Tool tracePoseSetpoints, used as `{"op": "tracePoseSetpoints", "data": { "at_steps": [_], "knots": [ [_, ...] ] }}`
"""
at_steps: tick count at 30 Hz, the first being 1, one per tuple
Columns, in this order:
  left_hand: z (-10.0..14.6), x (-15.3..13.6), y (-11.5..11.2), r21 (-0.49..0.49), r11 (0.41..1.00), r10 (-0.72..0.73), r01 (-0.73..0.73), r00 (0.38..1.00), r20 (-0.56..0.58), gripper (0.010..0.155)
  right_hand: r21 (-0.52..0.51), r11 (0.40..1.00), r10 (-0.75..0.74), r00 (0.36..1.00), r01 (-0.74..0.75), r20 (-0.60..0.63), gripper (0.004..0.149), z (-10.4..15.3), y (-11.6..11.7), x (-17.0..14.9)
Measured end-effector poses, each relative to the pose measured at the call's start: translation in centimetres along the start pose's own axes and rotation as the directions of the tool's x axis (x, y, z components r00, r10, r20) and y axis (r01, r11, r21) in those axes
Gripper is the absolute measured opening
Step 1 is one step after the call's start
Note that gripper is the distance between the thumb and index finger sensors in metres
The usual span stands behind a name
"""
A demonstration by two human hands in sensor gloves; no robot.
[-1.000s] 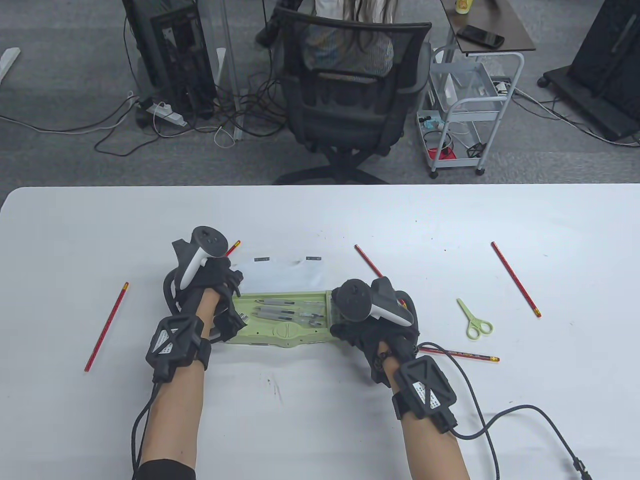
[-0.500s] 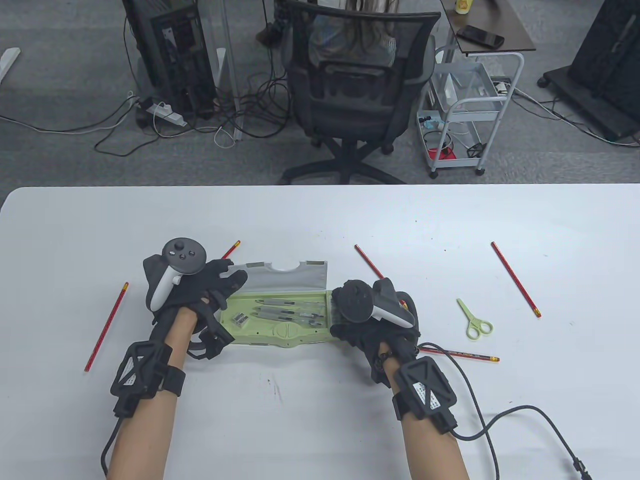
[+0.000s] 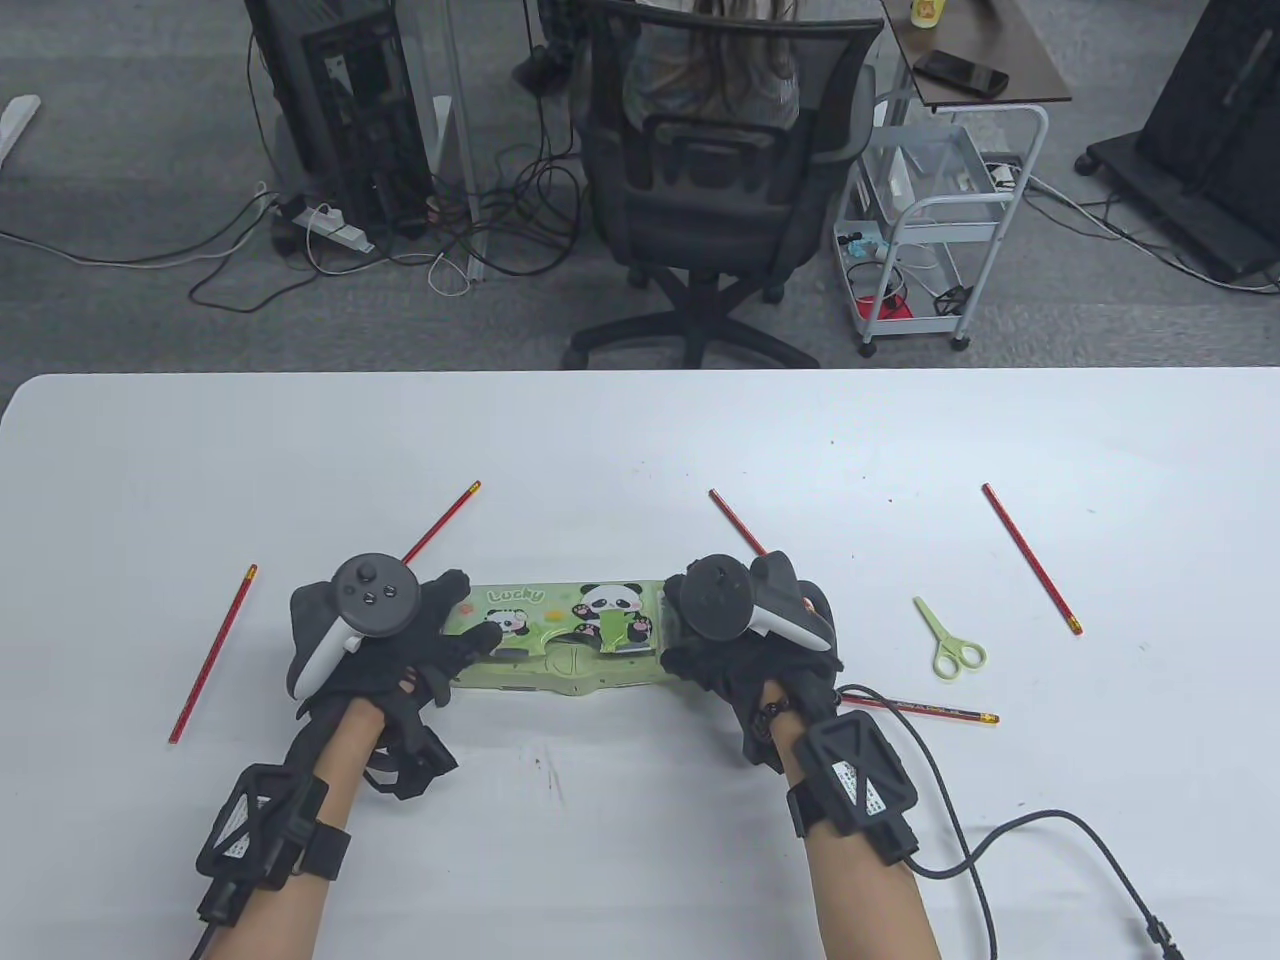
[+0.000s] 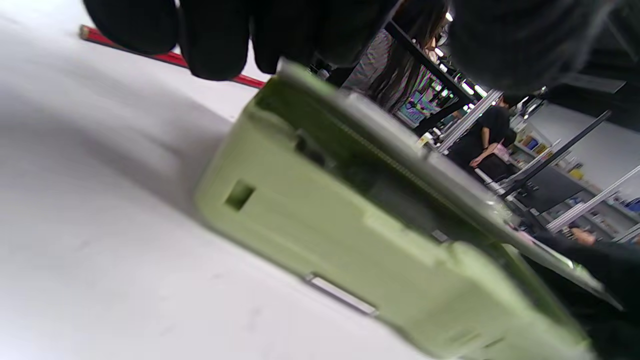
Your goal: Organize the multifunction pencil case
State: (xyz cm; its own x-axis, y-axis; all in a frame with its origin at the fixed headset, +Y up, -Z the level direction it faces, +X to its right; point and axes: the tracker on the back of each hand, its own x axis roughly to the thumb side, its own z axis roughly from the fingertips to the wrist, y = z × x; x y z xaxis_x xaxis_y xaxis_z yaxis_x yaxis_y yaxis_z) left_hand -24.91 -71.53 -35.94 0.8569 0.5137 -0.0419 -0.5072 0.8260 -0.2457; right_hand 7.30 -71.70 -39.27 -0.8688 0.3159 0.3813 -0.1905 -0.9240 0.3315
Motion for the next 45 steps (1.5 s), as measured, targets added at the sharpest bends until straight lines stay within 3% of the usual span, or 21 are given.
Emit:
{"op": "tracePoseSetpoints", "data": {
  "at_steps": [3,5,6,14,22,30,36,40,45],
  "knots": [
    [0.0,0.4,-1.1,0.069,0.979,-0.193,0.193,0.981,-0.005,0.069,0.016,1.000,-0.023,1.000,0.023,0.007,0.078,0.0,-0.1,-0.2],
    [-0.2,0.8,-1.6,0.085,0.934,-0.346,0.346,0.938,-0.009,0.063,0.017,0.999,-0.031,0.999,0.031,0.009,0.077,0.0,-0.1,-0.2],
    [-0.2,0.9,-1.5,0.100,0.928,-0.361,0.358,0.933,0.006,0.063,0.016,0.999,-0.034,0.999,0.034,0.007,0.077,0.0,-0.1,-0.2],
    [-0.7,-0.4,-1.4,-0.015,0.969,-0.245,0.246,0.968,0.061,0.066,0.012,1.000,-0.009,1.000,0.009,0.007,0.076,0.0,0.0,-0.1],
    [-0.6,-0.7,-1.5,0.011,0.963,-0.270,0.270,0.959,0.082,0.068,-0.052,0.989,0.137,0.987,-0.142,-0.079,0.074,0.6,-0.2,0.9],
    [-0.6,-0.8,-1.4,0.018,0.964,-0.266,0.266,0.960,0.088,0.068,-0.032,0.995,0.088,0.981,-0.095,-0.175,0.071,0.7,-0.5,2.1],
    [-0.6,-0.9,-1.4,0.023,0.965,-0.262,0.261,0.961,0.090,0.068,0.079,0.997,0.024,0.975,-0.007,-0.220,0.084,-0.2,-0.4,2.6],
    [-0.6,-0.9,-1.4,0.029,0.967,-0.255,0.253,0.963,0.091,0.068,0.098,0.992,-0.047,0.964,0.076,-0.263,0.091,-0.7,-0.5,3.1],
    [-0.6,-1.0,-1.4,0.031,0.967,-0.253,0.251,0.963,0.093,0.068,0.163,0.984,-0.023,0.947,0.078,-0.319,0.102,-1.7,-0.2,4.5]
  ]
}}
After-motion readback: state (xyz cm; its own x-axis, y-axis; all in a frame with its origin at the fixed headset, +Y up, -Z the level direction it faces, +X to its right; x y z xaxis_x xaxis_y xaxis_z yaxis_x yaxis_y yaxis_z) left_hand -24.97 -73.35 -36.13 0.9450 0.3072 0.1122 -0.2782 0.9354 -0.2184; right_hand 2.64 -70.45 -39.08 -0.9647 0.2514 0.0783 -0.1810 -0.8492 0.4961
